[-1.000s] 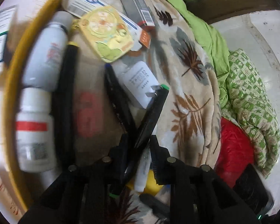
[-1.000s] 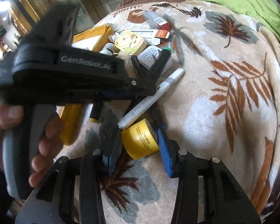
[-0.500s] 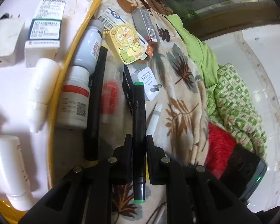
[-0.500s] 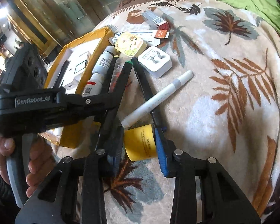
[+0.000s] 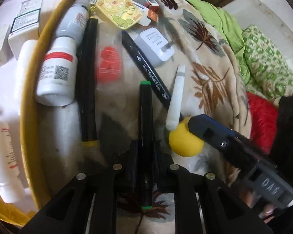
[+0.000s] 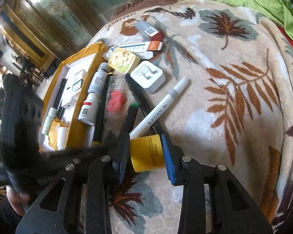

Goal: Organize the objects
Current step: 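Grasp a green-capped black marker with the left tool while the right tool grasps the yellow round tin, then carry the marker and yellow tin into the white tray and open both tools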

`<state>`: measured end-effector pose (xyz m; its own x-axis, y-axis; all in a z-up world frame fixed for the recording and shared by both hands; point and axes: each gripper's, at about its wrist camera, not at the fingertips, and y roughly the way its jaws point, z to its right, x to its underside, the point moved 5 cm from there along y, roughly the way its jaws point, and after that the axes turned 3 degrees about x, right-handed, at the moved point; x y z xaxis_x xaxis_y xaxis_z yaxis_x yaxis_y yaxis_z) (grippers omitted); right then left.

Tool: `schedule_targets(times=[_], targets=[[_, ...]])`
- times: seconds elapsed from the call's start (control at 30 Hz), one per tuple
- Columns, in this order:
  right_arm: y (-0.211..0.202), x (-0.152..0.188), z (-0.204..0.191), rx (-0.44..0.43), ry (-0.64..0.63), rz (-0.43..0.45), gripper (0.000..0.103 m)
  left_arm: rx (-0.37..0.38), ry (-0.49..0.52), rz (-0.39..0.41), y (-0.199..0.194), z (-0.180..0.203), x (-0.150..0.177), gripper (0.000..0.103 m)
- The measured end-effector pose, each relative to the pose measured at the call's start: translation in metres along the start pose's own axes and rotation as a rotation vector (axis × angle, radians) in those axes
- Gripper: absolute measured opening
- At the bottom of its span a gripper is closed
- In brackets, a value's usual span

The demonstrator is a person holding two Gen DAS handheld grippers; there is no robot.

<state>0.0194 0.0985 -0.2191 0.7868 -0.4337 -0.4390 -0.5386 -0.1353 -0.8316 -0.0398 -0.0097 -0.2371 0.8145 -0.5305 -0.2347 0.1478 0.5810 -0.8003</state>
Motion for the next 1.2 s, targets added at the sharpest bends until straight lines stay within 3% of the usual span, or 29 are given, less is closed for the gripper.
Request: schedule_targets(times=[0.3,0.5,0.57,0.73,0.87,0.97,1.0,1.1,1.2], targets=[[0.012,0.012,-0.004,0.004,0.011,-0.062,0.034,-0.030,0.021,0.002,-0.016,-0.004,0.008,0.013],[0.021,0.032,-0.014,0.108,-0.037,-0.088,0.038,-0.036,0.006,0.011,-0.024,-0.012,0.019,0.013],[0.018,0.029,-0.015,0.093,-0.041,-0.077,0.033,-0.028,0.002,0.018,-0.025,-0.011,0.018,0.013],[0.007,0.017,-0.023,0.003,-0.048,-0.064,0.033,0.033,-0.024,0.069,-0.044,-0.010,0.013,0.013],[-0.006,0.013,-0.032,-0.125,-0.013,-0.060,0.033,0.080,-0.062,0.145,-0.081,-0.016,0.009,0.013],[-0.016,0.007,-0.047,-0.173,-0.042,-0.026,0.033,0.101,-0.098,0.241,-0.123,-0.034,0.004,0.013],[-0.019,0.006,-0.051,-0.178,-0.055,-0.014,0.033,0.094,-0.104,0.269,-0.136,-0.044,0.003,0.013],[-0.016,0.003,-0.065,-0.145,-0.082,-0.001,0.032,-0.024,-0.112,0.324,-0.166,-0.080,-0.007,0.013],[-0.007,-0.005,-0.085,-0.195,0.015,-0.034,0.033,-0.064,-0.152,0.352,-0.183,-0.112,-0.016,0.013]])
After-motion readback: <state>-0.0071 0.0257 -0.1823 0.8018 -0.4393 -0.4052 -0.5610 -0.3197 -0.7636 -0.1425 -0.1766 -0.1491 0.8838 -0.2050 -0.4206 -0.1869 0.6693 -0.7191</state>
